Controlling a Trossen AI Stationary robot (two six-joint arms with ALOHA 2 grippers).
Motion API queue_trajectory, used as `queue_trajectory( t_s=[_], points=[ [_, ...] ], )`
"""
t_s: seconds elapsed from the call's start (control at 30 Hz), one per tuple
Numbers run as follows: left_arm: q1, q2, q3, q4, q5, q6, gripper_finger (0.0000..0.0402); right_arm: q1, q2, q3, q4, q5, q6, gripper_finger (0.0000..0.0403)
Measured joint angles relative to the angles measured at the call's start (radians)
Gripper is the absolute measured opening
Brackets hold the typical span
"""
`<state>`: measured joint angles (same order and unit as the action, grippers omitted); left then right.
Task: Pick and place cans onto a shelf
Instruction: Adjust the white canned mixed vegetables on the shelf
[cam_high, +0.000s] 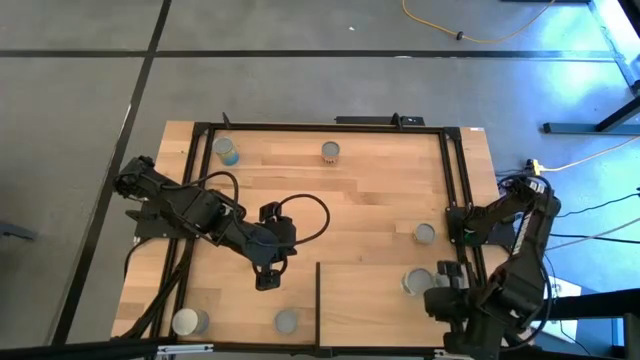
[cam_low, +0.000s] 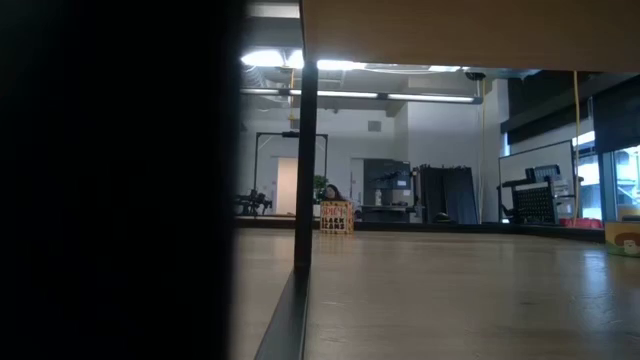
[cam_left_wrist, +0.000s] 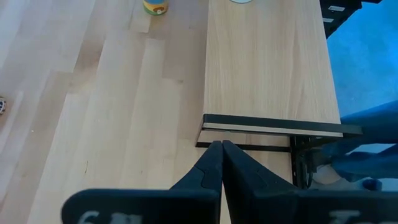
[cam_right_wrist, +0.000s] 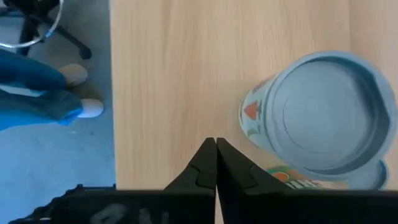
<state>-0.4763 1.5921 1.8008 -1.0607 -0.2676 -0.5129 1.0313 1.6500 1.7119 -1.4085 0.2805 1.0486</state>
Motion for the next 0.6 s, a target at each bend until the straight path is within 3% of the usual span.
queue_trajectory(
  t_s=[0.6],
  points=[
    [0.000, 0.000, 0.000, 0.000, 0.014, 0.000, 0.0000, -0.074, 0.031, -0.001, -0.052, -0.021, -0.113, 0.0000]
  ],
)
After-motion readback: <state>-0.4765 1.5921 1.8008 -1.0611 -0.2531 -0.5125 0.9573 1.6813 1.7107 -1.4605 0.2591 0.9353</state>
